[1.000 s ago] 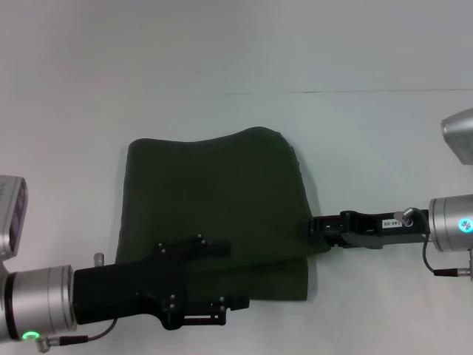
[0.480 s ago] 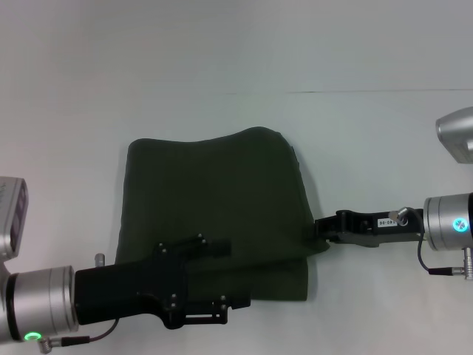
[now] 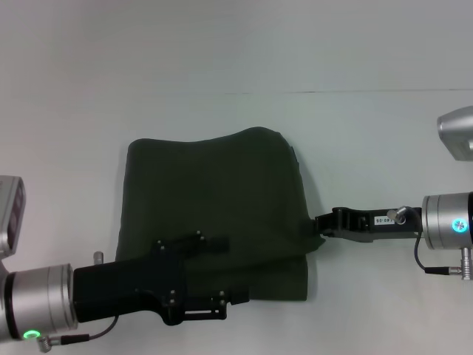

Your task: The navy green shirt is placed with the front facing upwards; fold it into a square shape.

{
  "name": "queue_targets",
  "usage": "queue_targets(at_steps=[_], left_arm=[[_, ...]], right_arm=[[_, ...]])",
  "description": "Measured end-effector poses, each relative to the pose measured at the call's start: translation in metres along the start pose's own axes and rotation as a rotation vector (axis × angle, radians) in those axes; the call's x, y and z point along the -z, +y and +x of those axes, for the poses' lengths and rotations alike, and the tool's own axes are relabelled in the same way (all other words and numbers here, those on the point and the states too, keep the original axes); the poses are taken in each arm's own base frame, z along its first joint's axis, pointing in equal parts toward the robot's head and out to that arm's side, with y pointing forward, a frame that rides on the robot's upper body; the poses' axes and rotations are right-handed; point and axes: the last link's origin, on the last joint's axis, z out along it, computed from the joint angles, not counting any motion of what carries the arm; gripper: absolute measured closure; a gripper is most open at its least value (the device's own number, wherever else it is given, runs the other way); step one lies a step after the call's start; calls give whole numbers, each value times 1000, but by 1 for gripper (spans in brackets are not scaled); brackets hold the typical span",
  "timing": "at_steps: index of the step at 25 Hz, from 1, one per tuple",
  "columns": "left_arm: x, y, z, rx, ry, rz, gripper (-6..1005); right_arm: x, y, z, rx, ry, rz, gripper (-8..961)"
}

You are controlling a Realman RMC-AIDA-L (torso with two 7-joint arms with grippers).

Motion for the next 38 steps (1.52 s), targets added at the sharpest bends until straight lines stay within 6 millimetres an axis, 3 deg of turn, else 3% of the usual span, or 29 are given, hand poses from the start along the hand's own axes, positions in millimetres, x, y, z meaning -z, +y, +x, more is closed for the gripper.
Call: queue_targets(at_steps=[14, 28, 38], left_arm=[[3, -1, 1, 9, 19, 19, 112], [9, -6, 5, 30, 47, 51, 112], [7, -8, 7, 39, 49, 57, 112]], right_arm=[[3, 32, -9, 118, -27, -190, 901], [2, 60, -31, 220, -25, -256, 872], [8, 55, -22, 207, -12, -269, 852]])
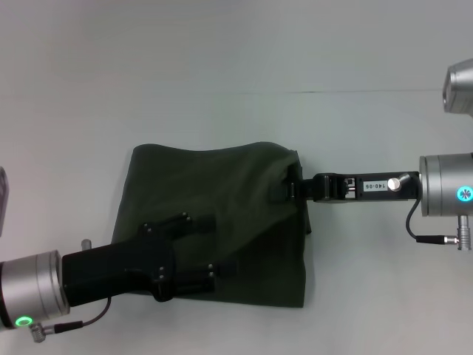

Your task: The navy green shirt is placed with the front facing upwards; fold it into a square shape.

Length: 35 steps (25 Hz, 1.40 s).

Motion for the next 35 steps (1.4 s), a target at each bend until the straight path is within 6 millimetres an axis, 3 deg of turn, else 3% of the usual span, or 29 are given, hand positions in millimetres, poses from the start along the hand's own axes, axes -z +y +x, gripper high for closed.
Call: queue_targets(at_steps=[11, 15, 18, 26, 31, 35], left_arm=[[-2, 1, -2, 10, 4, 0, 111], [-2, 1, -2, 11, 4, 0, 111], [-2, 1, -2, 9, 4, 0, 111], [-4, -5, 5, 1, 23, 20, 111], [-4, -9, 8, 9, 55, 49, 111], [-4, -11, 7, 19, 66, 70, 111]], right_arm=[[9, -22, 34, -50, 9, 85, 829], [24, -30, 43, -63, -8, 117, 821], [41, -36, 40, -68, -46, 151, 815], [74, -41, 4, -53, -176, 206, 562], [66, -45, -18, -80, -215, 257, 314], [47, -51, -23, -113, -209, 314, 215]])
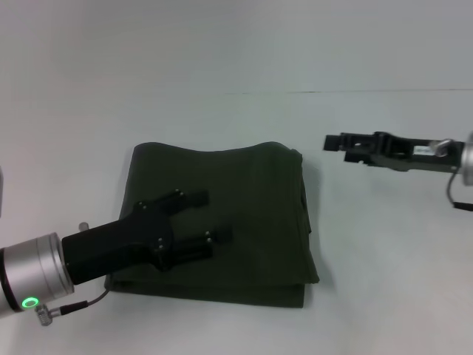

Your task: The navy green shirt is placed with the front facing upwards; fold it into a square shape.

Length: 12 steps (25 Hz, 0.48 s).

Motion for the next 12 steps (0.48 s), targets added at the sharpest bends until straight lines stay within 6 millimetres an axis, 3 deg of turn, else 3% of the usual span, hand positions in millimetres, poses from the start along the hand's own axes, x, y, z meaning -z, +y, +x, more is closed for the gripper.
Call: queue_targets(at_steps=[2, 12], left_arm=[[0, -1, 0, 0, -1, 5, 111], [1, -1, -2, -1, -2, 13, 112]], right_arm=[[-11, 2, 3, -8, 16, 10, 166], [-51, 14, 19, -22, 24, 38, 164]])
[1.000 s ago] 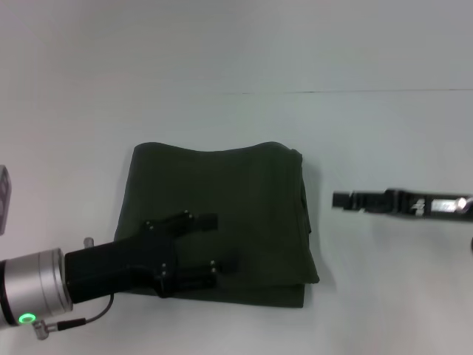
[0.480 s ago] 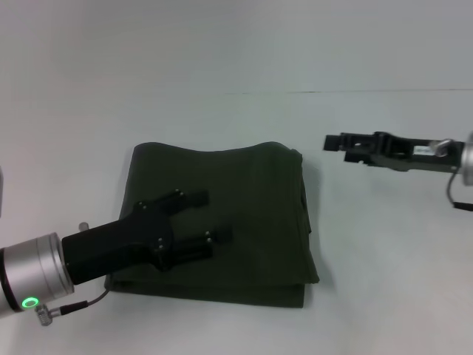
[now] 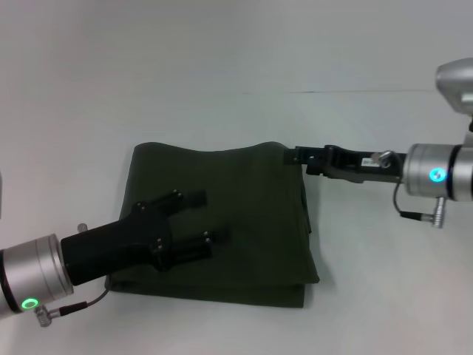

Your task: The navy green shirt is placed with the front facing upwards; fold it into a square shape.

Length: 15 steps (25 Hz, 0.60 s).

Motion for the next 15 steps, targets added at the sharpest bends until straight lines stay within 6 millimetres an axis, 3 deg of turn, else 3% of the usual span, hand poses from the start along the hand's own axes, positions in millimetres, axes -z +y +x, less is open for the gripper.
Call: queue_targets(at_steps=[8, 15], left_arm=[[0, -1, -1, -7, -3, 10, 112], [-1, -2, -5, -7, -6, 24, 111]], right_arm=[[-24, 4, 11, 1, 6, 34, 164], [-31, 8, 6, 19, -105, 8, 164]])
